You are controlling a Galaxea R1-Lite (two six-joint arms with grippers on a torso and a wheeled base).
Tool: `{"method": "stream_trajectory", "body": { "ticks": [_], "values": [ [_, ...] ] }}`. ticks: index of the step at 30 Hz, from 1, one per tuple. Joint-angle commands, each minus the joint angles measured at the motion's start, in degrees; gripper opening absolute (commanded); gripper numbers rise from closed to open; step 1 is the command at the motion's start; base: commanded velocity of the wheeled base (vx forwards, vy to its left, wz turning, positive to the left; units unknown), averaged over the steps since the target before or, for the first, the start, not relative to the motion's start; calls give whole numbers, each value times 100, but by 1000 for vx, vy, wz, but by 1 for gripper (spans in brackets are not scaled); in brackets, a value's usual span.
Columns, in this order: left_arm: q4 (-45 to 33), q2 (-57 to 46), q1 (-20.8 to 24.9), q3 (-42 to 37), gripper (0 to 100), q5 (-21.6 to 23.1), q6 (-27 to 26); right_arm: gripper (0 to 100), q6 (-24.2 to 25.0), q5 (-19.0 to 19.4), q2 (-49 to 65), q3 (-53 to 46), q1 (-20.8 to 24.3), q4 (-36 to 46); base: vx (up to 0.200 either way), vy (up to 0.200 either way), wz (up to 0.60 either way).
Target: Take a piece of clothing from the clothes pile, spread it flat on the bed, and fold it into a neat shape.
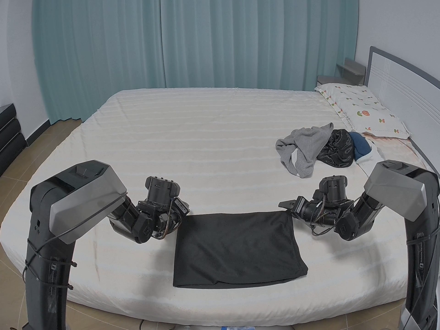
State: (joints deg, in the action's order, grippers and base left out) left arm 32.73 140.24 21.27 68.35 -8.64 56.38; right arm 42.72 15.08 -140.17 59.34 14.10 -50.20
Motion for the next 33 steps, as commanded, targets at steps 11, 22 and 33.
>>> {"method": "stream_trajectory", "body": {
  "ticks": [11, 22, 33],
  "values": [
    [5, -1262, -703, -1070, 100, 724, 751, 100, 26, -102, 1317, -1663, 92, -25, 0, 0, 0],
    [5, -1166, -747, -1122, 100, 847, 681, 100, 79, -40, 1870, -3289, 523, -60, 0, 0, 0],
    [5, -1060, -739, -1078, 100, 847, 681, 0, -44, -58, 1905, -3684, 681, -69, 0, 0, 0]
  ]
}}
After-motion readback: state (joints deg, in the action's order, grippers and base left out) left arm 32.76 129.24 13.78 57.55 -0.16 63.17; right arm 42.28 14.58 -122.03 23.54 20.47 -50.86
